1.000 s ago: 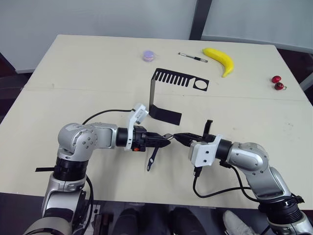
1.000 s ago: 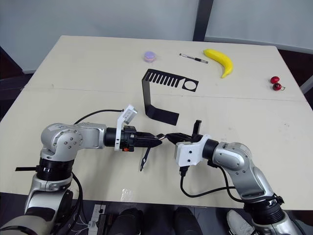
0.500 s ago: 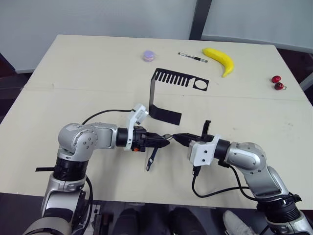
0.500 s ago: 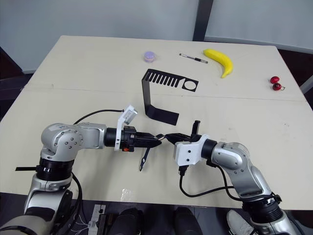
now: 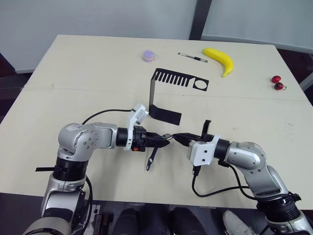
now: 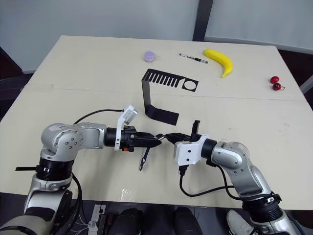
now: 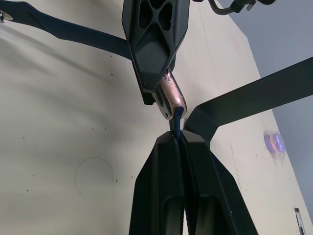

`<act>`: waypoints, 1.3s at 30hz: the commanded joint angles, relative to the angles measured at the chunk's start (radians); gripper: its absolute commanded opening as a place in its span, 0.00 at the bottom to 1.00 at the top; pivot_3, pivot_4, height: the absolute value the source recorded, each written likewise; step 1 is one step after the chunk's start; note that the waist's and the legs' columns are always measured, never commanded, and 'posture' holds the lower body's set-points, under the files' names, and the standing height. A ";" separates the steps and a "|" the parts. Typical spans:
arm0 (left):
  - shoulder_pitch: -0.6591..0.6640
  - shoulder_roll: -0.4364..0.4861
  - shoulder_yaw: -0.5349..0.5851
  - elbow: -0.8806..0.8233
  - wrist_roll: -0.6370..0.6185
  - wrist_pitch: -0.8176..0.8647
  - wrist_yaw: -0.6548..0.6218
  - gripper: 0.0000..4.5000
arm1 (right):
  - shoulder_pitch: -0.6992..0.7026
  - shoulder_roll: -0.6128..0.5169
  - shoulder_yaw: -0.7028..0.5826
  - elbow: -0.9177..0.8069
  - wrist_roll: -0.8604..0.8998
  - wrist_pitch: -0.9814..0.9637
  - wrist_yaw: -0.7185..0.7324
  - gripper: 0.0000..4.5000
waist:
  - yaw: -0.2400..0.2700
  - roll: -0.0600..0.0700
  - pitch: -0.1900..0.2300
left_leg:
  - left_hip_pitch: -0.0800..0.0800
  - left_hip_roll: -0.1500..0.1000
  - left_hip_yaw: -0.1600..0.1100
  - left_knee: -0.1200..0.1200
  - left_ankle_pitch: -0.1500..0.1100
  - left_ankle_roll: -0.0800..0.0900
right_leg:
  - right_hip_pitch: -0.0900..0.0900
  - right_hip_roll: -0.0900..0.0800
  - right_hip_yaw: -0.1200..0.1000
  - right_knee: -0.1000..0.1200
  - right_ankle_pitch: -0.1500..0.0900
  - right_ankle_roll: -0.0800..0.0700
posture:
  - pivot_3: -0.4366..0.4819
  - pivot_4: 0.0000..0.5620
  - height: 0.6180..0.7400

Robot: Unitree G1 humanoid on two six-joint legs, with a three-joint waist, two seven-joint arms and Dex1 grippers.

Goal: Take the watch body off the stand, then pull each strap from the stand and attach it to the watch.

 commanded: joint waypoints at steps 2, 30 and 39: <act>-0.015 -0.030 -0.055 -0.049 -0.027 -0.014 -0.039 0.35 | -0.036 0.032 0.045 -0.054 0.019 -0.054 -0.030 0.00 | 0.000 0.000 0.000 | 0.000 0.000 0.000 0.000 0.000 0.000 | 0.000 0.000 0.000 0.000 0.000 0.000 | 0.48 0.27 1.00; -0.015 -0.032 -0.055 -0.042 -0.010 -0.018 -0.032 0.35 | -0.027 0.026 0.046 -0.053 0.019 -0.055 -0.025 0.00 | -0.001 0.000 0.000 | 0.000 0.000 0.000 0.000 0.000 0.000 | 0.000 0.000 0.000 0.000 0.000 0.000 | 0.48 0.27 1.00; -0.017 -0.032 -0.061 -0.046 -0.009 -0.010 -0.035 0.35 | -0.033 0.039 0.062 -0.042 0.006 -0.063 -0.029 0.00 | -0.001 0.000 0.000 | 0.000 0.000 0.000 0.000 0.000 0.000 | 0.000 0.000 0.000 0.000 0.000 0.000 | 0.48 0.27 1.00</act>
